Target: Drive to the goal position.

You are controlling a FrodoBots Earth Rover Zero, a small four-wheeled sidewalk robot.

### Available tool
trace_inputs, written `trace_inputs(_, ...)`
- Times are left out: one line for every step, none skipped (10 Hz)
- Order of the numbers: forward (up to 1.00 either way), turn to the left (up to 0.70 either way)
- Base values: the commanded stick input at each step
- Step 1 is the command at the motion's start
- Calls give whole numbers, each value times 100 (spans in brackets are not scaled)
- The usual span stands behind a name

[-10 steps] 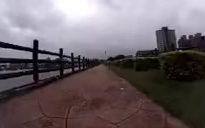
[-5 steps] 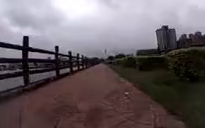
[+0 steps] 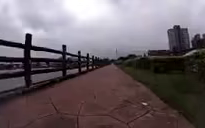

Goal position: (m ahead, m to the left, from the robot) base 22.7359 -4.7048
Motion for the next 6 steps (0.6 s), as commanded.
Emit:
trace_inputs(100, 0)
trace_inputs(100, 0)
trace_inputs(100, 0)
trace_inputs(100, 0)
trace_inputs(100, 0)
trace_inputs(100, 0)
